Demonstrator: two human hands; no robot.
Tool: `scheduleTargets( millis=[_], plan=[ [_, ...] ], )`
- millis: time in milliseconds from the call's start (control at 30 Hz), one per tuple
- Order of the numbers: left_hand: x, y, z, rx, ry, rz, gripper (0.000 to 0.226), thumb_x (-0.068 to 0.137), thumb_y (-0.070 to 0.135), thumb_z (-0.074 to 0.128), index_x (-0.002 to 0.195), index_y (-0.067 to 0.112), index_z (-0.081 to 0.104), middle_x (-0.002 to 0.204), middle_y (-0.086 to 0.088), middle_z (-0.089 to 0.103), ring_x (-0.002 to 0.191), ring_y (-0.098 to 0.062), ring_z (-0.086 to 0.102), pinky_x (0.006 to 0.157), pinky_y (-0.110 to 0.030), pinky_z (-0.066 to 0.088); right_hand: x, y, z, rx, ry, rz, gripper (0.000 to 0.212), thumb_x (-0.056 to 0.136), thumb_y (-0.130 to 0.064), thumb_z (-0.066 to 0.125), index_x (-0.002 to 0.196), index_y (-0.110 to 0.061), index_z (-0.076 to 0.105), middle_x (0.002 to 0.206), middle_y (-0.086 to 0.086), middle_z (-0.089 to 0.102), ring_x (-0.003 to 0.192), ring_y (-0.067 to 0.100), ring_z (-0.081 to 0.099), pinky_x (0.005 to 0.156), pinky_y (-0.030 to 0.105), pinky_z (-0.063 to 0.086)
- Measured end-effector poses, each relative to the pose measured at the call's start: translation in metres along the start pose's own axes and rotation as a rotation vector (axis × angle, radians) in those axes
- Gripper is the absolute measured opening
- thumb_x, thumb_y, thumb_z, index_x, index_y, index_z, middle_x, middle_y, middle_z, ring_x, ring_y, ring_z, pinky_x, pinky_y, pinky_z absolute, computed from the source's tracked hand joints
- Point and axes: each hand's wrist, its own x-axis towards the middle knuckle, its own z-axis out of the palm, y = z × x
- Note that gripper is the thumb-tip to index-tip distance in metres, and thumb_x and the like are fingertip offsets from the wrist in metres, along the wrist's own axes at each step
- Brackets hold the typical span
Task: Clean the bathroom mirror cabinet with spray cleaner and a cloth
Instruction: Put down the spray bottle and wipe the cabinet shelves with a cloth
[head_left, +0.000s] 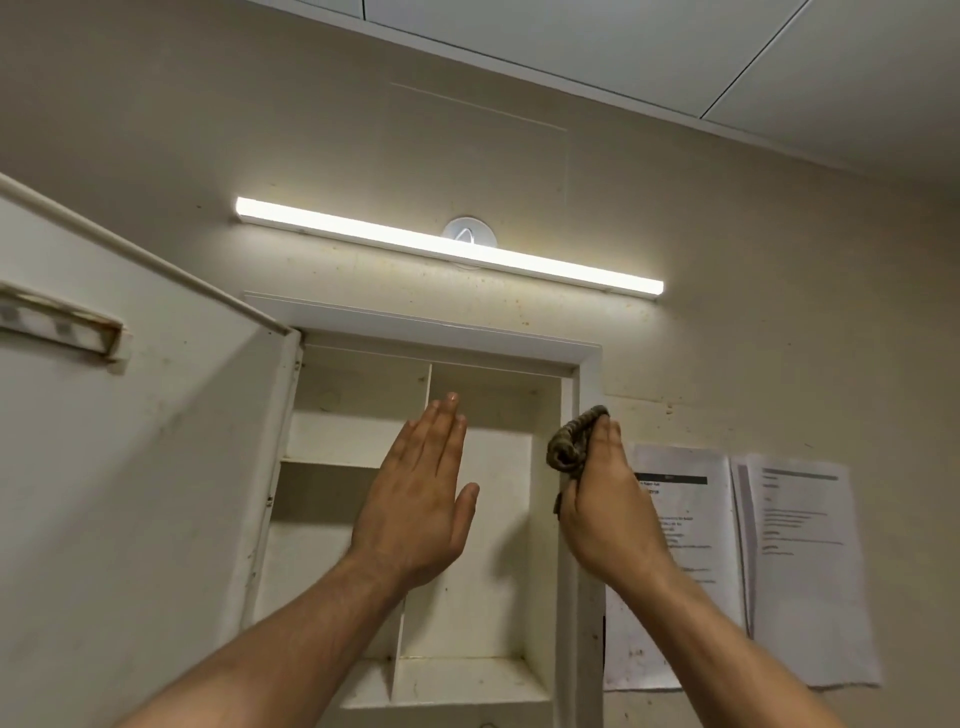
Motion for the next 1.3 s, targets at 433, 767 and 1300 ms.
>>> scheduleTargets(
  millis=[433,767,1300],
  plan=[
    [-0.011,0.009,0.001,-0.015,0.010,-0.040,0.078,0.102,0.047,0.031,0.163,0.003,0.010,0.171,-0.017,-0.010,0.159,-0.028,-0.010,0.129,-0.050,0.007,0.050,-0.015,-0.004,-0.219,0.111,-0.199,0.074,0.103,-0.011,0.037,0.163,-0.015,-0.006,0.169,0.006,-0.021,0.156,0.028,-0.015,0.127,0.044,0.006],
    [-0.061,0.027,-0.004,-0.006,-0.167,-0.124,0.082,0.104,0.049,0.027,0.160,0.001,-0.009,0.165,-0.018,-0.031,0.154,-0.029,-0.028,0.129,-0.045,-0.005,-0.071,0.022,0.031,-0.403,-0.038,-0.154,0.084,0.096,-0.002,0.037,0.157,-0.011,-0.020,0.159,0.012,-0.041,0.148,0.029,-0.036,0.121,0.042,-0.015],
    [-0.091,0.028,0.003,0.054,-0.238,-0.096,0.080,0.102,0.052,0.013,0.160,0.000,-0.006,0.167,-0.018,-0.026,0.155,-0.028,-0.024,0.129,-0.046,-0.003,-0.067,0.004,0.012,-0.745,-0.122,-0.286,0.068,0.098,-0.018,0.021,0.160,0.001,0.001,0.168,0.022,-0.012,0.156,0.039,-0.008,0.121,0.050,-0.013]
  ],
)
